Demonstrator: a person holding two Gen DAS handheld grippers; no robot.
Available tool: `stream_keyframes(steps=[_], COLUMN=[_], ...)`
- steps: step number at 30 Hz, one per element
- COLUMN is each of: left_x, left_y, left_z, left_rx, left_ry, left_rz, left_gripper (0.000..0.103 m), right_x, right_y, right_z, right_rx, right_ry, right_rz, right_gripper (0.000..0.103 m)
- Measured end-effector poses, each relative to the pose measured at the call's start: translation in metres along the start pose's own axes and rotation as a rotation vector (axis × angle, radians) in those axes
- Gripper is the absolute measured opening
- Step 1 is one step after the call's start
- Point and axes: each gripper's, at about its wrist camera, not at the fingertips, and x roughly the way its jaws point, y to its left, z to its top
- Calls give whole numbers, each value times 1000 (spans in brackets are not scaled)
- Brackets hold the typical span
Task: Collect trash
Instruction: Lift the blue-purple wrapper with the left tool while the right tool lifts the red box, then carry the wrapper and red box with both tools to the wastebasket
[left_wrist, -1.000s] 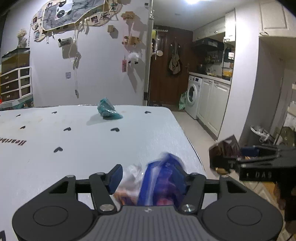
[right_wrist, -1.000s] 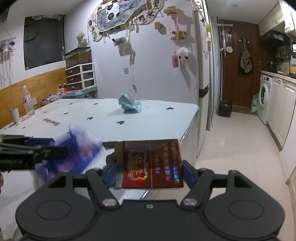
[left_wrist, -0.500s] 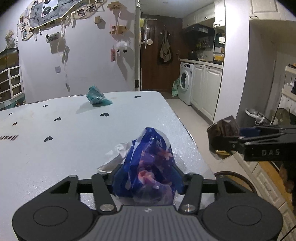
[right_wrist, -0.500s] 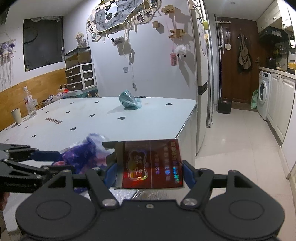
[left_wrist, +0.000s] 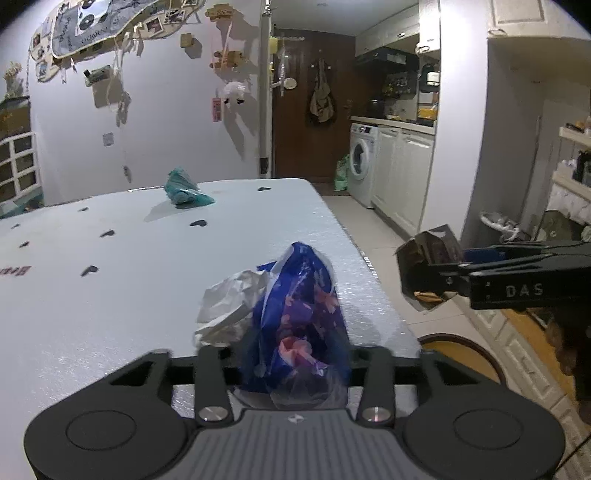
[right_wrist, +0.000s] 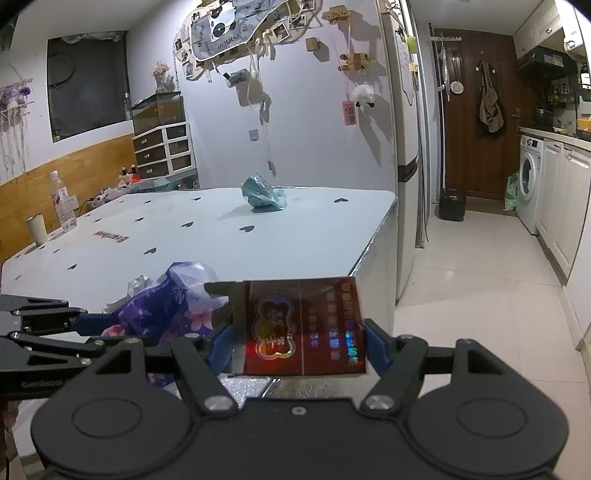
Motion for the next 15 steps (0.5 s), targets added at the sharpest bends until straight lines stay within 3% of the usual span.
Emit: stream_keyframes(steps=[3,5,9,10,15], left_x=[-4,-7,-9,-9,-21], left_y=[-5,-9,-16,-17,-13], left_z=[0,1,3,4,10], left_rx=[9,20,46,49,7], left_ry=[-15,-27,-25,-28,-90], left_rz=[5,4,10,13,24], left_gripper=[49,28,23,14,13], right_x=[-3,-6,-11,-12,-20], right_y=[-2,-3,-4,-4,-3], right_z=[1,0,-1,-2,-2], right_rx=[4,6,10,11,10], right_ry=[-4,-7,-12,-14,-23], right_rz=[1,0,-6,-7,-7], right_gripper=[72,72,72,72,72])
